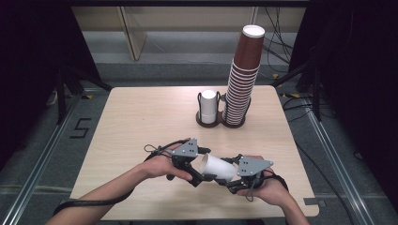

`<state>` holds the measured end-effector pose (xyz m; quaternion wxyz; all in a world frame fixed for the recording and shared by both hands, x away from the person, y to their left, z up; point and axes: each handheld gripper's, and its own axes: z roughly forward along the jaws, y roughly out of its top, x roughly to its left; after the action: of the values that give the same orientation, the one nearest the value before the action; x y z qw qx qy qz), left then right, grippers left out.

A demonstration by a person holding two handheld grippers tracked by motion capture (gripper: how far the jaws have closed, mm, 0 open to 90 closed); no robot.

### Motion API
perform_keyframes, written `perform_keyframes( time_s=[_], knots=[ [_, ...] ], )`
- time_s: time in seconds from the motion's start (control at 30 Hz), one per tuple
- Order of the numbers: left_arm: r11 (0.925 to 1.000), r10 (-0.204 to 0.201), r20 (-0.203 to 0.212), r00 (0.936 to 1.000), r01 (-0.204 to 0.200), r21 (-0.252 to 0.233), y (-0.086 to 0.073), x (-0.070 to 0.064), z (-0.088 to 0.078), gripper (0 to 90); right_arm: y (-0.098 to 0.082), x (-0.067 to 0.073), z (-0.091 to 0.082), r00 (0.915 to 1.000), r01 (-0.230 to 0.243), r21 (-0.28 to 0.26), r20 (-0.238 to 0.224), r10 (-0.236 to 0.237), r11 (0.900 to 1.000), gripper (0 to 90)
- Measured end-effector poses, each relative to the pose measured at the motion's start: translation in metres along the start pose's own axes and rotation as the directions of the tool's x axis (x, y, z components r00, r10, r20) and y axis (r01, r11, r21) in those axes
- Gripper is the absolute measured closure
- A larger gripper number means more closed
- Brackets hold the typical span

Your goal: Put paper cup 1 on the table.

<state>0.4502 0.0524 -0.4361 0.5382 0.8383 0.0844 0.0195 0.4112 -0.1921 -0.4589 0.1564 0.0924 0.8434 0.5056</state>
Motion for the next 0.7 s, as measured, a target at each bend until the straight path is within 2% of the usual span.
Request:
perform_keyframes(
  time_s=[0.23, 0.27, 0.33, 0.47, 0.57, 0.6, 0.7],
  knots=[
    [1.0000, 0.004, 0.010, 0.9999, -0.004, 0.000, -0.0023, -0.0002, 0.0005, 11.3, 0.0002, 0.0008, -0.0009, 0.9998, 0.017, 0.005, 0.004, -0.017, 1.000, 33.6],
    [1.0000, 0.004, 0.014, 0.9999, -0.004, 0.000, -0.0024, -0.0004, 0.0008, 12.1, 0.0004, 0.0001, -0.0009, 0.9995, 0.031, 0.004, 0.010, -0.031, 1.000, 33.7],
    [1.0000, 0.006, 0.018, 0.9998, -0.006, -0.001, -0.0025, -0.0003, 0.0009, 14.0, 0.0012, 0.0006, -0.0005, 0.9998, 0.019, 0.005, 0.000, -0.019, 1.000, 33.7],
    [1.0000, -0.002, 0.029, 0.9996, 0.002, -0.002, -0.0034, 0.0007, -0.0005, 15.1, 0.0024, 0.0003, 0.0008, 0.9995, 0.033, 0.008, 0.000, -0.033, 0.999, 33.7],
    [1.0000, 0.000, 0.034, 0.9994, 0.001, -0.006, -0.0038, 0.0006, -0.0017, 16.5, 0.0025, 0.0009, 0.0020, 0.9997, 0.017, 0.012, -0.017, -0.016, 1.000, 33.6],
    [1.0000, 0.009, 0.029, 0.9995, -0.009, 0.005, -0.0033, 0.0004, -0.0033, 16.9, 0.0027, -0.0002, 0.0025, 0.9994, 0.033, 0.008, -0.010, -0.033, 0.999, 33.6],
    [0.9998, 0.019, 0.027, 0.9995, -0.019, 0.003, -0.0026, 0.0002, -0.0057, 18.3, 0.0040, -0.0008, 0.0039, 0.9994, 0.023, 0.018, -0.025, -0.022, 1.000, 33.5]
  ],
)
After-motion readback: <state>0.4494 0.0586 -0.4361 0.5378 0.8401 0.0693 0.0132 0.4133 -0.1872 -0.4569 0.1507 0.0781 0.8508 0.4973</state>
